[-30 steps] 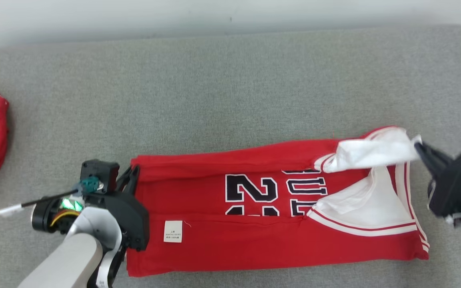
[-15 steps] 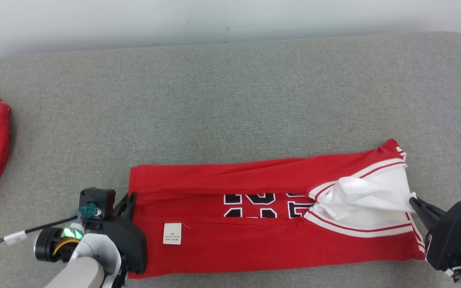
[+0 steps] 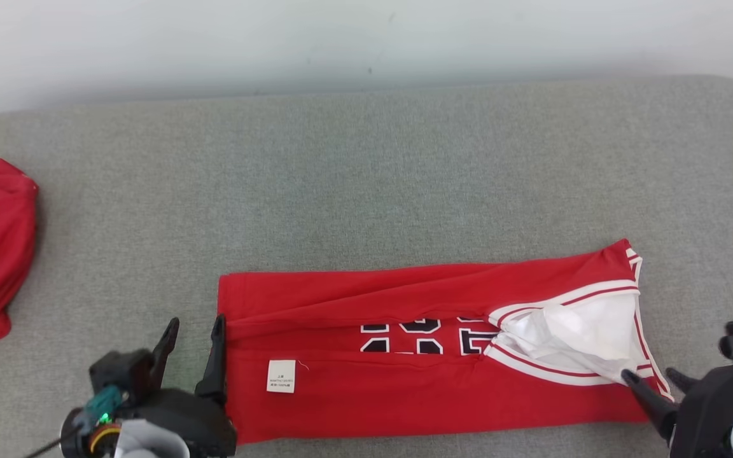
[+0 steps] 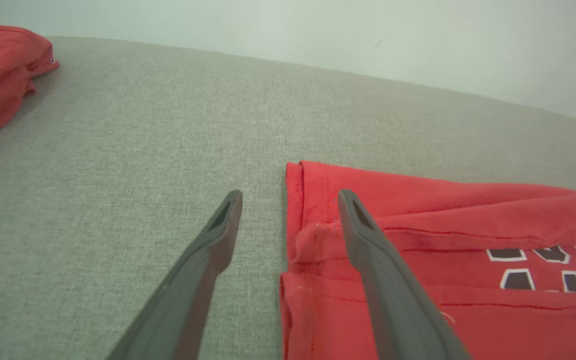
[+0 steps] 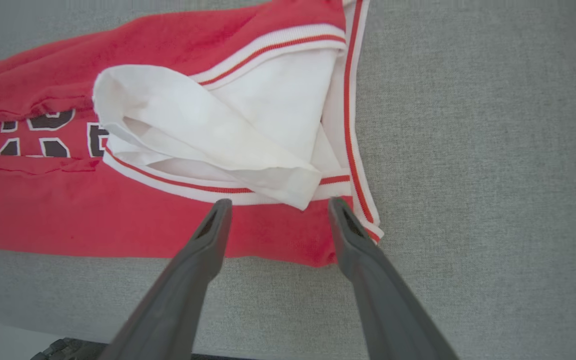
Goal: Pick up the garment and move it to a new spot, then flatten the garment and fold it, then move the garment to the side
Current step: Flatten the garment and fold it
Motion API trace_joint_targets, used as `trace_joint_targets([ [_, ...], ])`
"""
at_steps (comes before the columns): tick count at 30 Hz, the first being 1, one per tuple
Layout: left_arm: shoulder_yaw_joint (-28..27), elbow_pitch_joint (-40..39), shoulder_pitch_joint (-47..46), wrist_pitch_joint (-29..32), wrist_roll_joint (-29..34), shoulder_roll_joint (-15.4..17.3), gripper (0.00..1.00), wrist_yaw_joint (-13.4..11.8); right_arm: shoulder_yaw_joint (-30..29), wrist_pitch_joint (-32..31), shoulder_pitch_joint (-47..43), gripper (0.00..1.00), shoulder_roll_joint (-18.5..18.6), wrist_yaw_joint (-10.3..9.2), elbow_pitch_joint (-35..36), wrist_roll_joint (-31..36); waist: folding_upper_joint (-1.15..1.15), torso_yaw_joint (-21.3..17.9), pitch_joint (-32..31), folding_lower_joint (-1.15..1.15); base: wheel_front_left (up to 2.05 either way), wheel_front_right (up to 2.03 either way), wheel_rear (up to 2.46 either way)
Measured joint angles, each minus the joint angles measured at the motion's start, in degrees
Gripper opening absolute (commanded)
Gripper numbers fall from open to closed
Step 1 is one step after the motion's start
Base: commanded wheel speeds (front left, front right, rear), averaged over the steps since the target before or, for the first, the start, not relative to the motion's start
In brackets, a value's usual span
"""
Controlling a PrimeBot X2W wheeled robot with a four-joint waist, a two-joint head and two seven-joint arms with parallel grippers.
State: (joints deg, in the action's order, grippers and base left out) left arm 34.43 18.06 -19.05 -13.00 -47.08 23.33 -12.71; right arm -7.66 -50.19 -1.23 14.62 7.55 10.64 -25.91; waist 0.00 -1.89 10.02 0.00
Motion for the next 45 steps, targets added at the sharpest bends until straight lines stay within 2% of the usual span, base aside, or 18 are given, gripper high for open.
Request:
trace_joint_targets([
  [3, -4.5, -1.7, 3.5, -1.9, 0.1, -2.0, 1.0, 2.0, -1.4, 2.2, -0.3, 1.0, -0.9, 0.0, 0.8, 0.0, 0.0, 0.2, -1.1, 0.0, 0.0, 0.0, 0.0],
  [5, -10.9, -6.0, 6.1, -1.9, 3.8, -4.3, 1.0, 3.2, -2.2, 3.4, -0.9, 1.0, -1.7, 0.0, 1.1, -0.2, 0.0, 0.4, -1.8, 0.0, 0.0, 0.0, 0.0],
  [6, -10.9, -6.0, 6.1, -1.9, 3.8, -4.3, 1.0, 3.2, -2.2, 3.4, -0.9, 1.0, -1.7, 0.0, 1.1, -0.2, 0.0, 0.4, -1.8, 0.0, 0.0, 0.0, 0.0],
  [15, -29.4, -14.8, 19.4, -2.0, 21.7, -16.3, 1.0, 13.6, -9.2, 9.9, -1.3, 1.0, -7.4, 0.0, -0.4, -1.3, 0.0, 2.0, -4.8, -0.01, 0.0, 0.0, 0.0],
  [18, -33.3, -16.3, 22.0, -2.0, 25.8, -18.6, 1.0, 16.8, -10.8, 11.7, -1.1, 1.0, -8.3, 0.0, -2.3, -1.2, 0.0, 2.6, -5.5, 0.0, 0.0, 0.0, 0.0],
  [21, -35.8, -17.2, 24.1, -2.0, 28.8, -19.6, 1.0, 18.1, -11.5, 12.9, 0.1, 1.0, -8.5, 0.0, -4.9, -1.1, 0.0, 3.0, -6.0, 0.0, 0.0, 0.0, 0.0],
  [29, -37.6, -15.9, 26.5, -2.0, 31.4, -20.4, 1.0, 19.3, -12.3, 12.8, 6.6, 1.0, -7.5, 0.0, -15.4, 1.0, 0.01, 3.7, -5.2, 0.0, 0.0, 0.0, 0.0],
  [36, -37.6, -15.0, 26.3, -2.0, 31.3, -20.4, 1.0, 18.3, -10.8, 12.0, 11.8, 1.0, -4.5, 0.0, -23.1, 2.0, 0.01, 5.0, -3.5, 0.01, 0.0, 0.0, 0.0],
  [45, -37.4, -14.8, 25.8, -2.0, 31.5, -20.4, 1.0, 17.7, -8.7, 12.9, 13.1, 1.0, -1.9, 0.0, -28.6, 1.6, 0.01, 6.9, -1.5, 0.01, 0.0, 0.0, 0.0],
])
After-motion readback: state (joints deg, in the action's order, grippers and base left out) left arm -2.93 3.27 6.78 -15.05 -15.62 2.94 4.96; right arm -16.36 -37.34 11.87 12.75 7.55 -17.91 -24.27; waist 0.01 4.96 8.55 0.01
